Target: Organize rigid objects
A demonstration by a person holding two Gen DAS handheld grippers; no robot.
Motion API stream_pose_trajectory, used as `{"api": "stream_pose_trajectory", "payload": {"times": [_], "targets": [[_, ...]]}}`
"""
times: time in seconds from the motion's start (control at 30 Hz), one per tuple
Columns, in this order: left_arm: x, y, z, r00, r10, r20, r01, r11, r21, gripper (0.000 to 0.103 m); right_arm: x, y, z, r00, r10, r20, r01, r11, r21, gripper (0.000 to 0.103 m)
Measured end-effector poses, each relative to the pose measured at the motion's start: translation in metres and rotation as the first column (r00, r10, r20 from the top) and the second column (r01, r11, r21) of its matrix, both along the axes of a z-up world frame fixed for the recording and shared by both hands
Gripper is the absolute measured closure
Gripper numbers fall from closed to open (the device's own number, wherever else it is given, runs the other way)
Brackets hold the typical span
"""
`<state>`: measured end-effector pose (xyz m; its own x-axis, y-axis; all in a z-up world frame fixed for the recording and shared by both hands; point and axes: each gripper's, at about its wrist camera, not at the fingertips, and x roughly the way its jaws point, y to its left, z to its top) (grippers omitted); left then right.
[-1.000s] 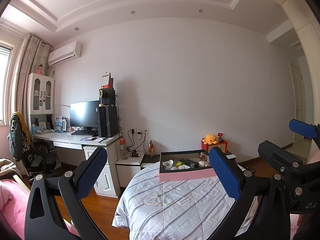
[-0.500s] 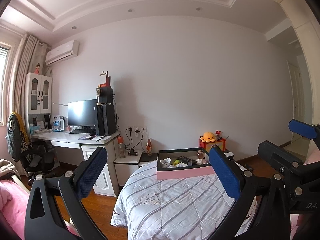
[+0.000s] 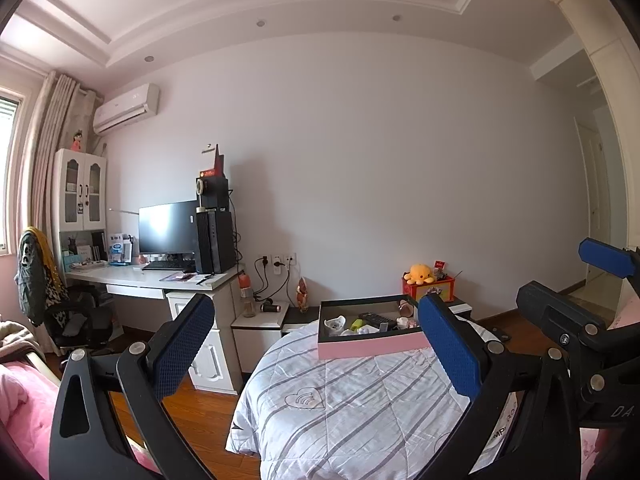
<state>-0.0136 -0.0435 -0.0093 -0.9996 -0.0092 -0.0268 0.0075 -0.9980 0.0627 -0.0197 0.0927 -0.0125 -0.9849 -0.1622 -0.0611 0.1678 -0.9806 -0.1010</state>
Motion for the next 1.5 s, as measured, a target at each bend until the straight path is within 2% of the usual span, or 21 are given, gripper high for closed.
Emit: {"api": "stream_pose_trajectory", "payload": {"times": [1.5], "targets": [[0.0026, -0.0010, 0.0036, 1.000, 0.008, -0.019, -0.009, 1.000, -0.013, 0.000, 0.0036, -0.0082, -0.0036, 1.000, -0.004, -0.004, 0.004, 1.000, 0.009, 0.000]]}}
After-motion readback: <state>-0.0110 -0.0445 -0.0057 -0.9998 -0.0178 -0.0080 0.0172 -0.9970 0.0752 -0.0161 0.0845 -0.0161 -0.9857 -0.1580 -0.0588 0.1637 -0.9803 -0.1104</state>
